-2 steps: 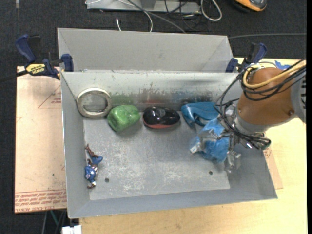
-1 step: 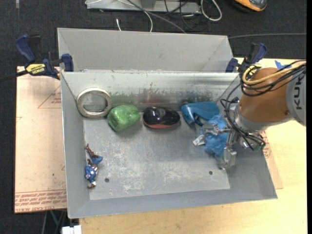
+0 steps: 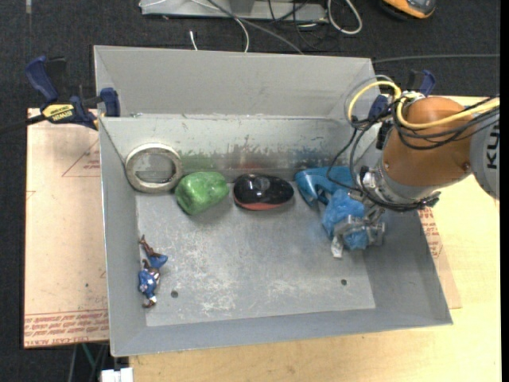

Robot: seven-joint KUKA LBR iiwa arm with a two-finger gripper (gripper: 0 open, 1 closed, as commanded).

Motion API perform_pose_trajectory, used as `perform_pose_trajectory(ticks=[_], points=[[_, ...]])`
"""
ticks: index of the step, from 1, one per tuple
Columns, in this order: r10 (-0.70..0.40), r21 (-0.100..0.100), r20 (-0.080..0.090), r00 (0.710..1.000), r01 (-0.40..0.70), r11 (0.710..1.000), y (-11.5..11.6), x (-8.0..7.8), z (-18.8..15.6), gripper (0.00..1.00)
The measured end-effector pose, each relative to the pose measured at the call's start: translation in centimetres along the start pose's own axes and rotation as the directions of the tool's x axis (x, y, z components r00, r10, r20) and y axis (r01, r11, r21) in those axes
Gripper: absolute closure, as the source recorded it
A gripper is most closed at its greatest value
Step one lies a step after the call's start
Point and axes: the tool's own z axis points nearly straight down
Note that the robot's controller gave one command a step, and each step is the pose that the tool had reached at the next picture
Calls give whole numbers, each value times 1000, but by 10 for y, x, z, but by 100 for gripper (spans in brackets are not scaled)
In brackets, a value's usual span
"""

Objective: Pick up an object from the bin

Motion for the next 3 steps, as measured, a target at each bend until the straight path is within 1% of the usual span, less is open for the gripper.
perform_pose_trajectory(ticks=[1, 2, 3], points=[[-34, -1, 2, 999, 34, 999, -4, -2, 0, 100], [-34, 1, 2, 999, 34, 999, -3, -2, -5, 100], [-30, -6, -1, 1000, 30, 1000, -2, -1, -42, 100]])
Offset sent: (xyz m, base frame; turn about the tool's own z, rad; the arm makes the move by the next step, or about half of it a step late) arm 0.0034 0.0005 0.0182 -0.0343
